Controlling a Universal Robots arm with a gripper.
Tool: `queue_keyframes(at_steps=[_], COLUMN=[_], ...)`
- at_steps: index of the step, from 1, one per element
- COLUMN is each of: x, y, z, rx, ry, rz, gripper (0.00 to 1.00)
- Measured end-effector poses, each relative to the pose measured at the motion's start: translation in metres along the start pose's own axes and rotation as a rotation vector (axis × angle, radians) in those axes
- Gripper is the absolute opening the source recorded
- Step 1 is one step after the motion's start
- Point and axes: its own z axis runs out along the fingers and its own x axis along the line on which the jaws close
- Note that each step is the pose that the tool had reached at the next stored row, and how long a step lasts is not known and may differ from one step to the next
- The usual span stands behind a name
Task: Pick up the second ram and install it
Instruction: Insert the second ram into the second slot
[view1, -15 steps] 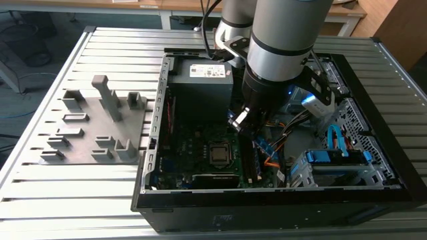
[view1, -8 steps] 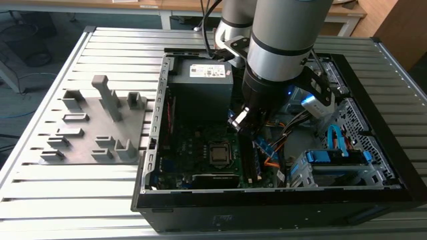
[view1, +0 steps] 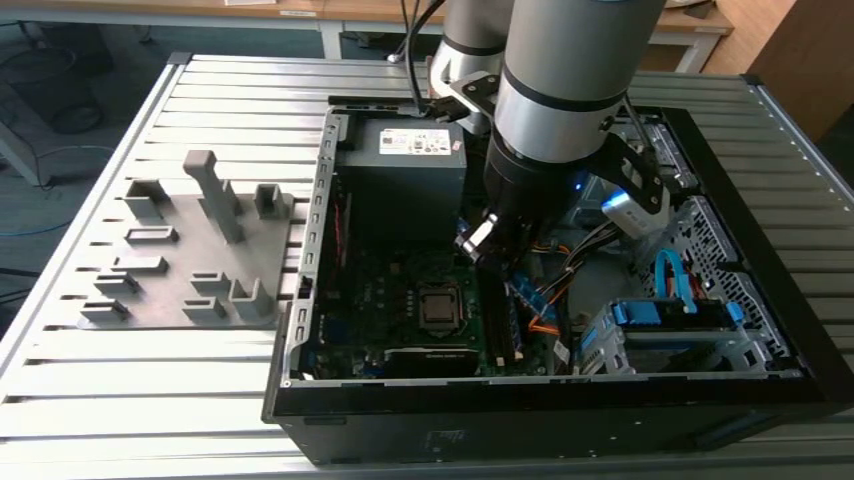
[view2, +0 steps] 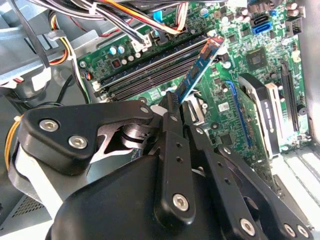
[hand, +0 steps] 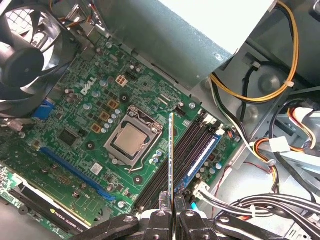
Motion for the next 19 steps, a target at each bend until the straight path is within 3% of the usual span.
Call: queue_keyframes(at_steps=[19], x=[0.0], y=[0.0], z=[0.0001], rx=[0.0033], ry=[0.0013], rz=[0.062], gripper=[0.14])
